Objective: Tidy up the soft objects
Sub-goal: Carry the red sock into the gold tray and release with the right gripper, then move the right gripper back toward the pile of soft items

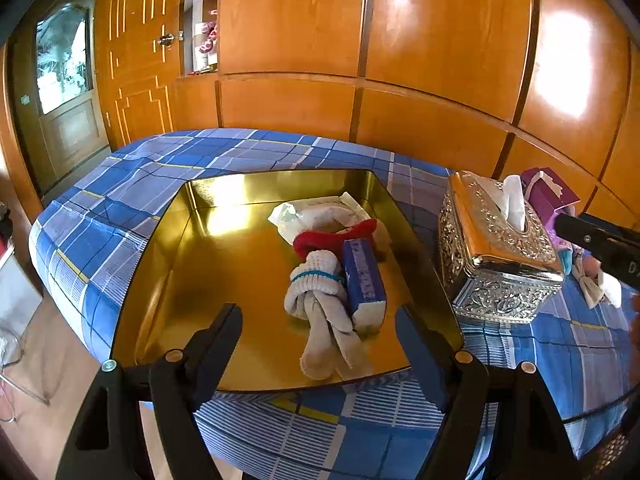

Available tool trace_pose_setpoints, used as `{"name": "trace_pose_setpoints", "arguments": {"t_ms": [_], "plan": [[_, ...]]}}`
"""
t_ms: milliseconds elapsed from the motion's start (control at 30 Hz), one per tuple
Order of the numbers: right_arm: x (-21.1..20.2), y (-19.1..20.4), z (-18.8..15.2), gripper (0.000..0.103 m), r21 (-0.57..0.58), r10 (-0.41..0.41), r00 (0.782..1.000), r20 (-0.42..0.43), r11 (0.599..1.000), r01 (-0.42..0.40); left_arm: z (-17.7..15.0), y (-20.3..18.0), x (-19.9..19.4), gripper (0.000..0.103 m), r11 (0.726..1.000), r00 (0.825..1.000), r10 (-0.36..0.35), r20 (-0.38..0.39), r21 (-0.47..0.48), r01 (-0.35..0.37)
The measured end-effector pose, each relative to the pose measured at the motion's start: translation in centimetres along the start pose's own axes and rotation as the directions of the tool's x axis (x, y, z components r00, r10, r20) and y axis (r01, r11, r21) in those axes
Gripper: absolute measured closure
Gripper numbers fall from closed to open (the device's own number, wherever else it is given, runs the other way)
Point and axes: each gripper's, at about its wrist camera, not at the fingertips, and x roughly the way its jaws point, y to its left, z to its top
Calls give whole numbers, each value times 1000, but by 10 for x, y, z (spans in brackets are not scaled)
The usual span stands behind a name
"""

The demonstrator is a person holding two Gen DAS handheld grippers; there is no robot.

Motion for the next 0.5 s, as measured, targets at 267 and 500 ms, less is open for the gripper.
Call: {"name": "trace_pose_setpoints", "arguments": {"t_ms": [267, 500], "plan": [[-10, -65, -20, 41, 70, -134, 991, -30, 988, 136, -1, -9, -4, 24, 999, 1000, -15, 14, 31, 15], [-23, -152, -37, 42, 206, -309, 949, -61, 926, 315, 1, -21, -14, 24, 995, 997, -62, 43, 77, 59]]}}
